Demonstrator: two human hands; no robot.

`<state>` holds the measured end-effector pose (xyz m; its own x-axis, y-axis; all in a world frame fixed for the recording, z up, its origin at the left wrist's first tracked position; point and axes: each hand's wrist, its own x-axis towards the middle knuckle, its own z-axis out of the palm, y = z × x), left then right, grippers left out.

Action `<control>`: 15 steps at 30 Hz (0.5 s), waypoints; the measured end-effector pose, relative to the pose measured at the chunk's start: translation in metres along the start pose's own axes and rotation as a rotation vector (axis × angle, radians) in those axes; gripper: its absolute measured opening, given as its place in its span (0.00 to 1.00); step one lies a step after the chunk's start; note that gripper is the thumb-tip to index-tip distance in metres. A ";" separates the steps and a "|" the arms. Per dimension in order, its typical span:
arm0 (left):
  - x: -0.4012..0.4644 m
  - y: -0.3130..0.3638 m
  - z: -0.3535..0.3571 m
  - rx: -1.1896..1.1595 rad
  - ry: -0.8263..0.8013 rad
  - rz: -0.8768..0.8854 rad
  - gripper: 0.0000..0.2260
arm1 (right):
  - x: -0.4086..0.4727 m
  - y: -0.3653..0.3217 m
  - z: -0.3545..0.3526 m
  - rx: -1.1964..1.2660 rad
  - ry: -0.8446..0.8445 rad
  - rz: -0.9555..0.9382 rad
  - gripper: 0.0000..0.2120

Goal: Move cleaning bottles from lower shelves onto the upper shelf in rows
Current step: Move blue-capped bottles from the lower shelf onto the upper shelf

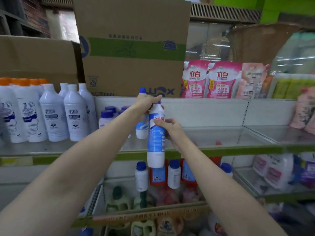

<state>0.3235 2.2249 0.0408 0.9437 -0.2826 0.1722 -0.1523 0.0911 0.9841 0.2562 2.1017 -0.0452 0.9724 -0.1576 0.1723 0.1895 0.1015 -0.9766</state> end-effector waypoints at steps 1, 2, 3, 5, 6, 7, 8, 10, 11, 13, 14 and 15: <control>-0.007 -0.012 -0.005 0.023 0.041 -0.032 0.10 | -0.013 0.015 0.007 0.020 -0.001 0.045 0.40; -0.013 -0.027 -0.012 0.055 0.087 -0.065 0.10 | -0.023 0.035 0.012 0.051 0.008 0.088 0.47; -0.020 -0.043 -0.020 0.088 0.132 -0.094 0.10 | -0.038 0.054 0.018 0.080 0.017 0.142 0.51; -0.038 -0.076 -0.033 0.077 0.177 -0.147 0.10 | -0.070 0.090 0.028 0.127 0.003 0.261 0.45; -0.050 -0.089 -0.037 0.038 0.180 -0.167 0.09 | -0.085 0.104 0.032 0.147 -0.008 0.316 0.39; -0.062 -0.101 -0.040 -0.005 0.182 -0.180 0.08 | -0.098 0.117 0.035 0.170 -0.016 0.361 0.35; -0.075 -0.110 -0.043 -0.028 0.196 -0.189 0.08 | -0.110 0.129 0.038 0.193 -0.019 0.391 0.34; -0.095 -0.127 -0.053 0.008 0.236 -0.213 0.11 | -0.129 0.142 0.042 0.232 -0.018 0.411 0.34; -0.105 -0.132 -0.058 0.050 0.249 -0.230 0.13 | -0.135 0.148 0.043 0.242 -0.011 0.408 0.33; -0.122 -0.143 -0.070 0.098 0.245 -0.255 0.18 | -0.145 0.158 0.047 0.243 0.007 0.427 0.32; -0.131 -0.149 -0.075 0.107 0.229 -0.261 0.20 | -0.149 0.161 0.050 0.233 0.019 0.448 0.33; -0.139 -0.155 -0.080 0.105 0.204 -0.261 0.20 | -0.153 0.166 0.051 0.233 0.013 0.474 0.35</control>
<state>0.2390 2.3264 -0.1396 0.9925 -0.0852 -0.0872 0.0822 -0.0610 0.9947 0.1457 2.1929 -0.2269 0.9572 -0.0539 -0.2843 -0.2436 0.3804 -0.8922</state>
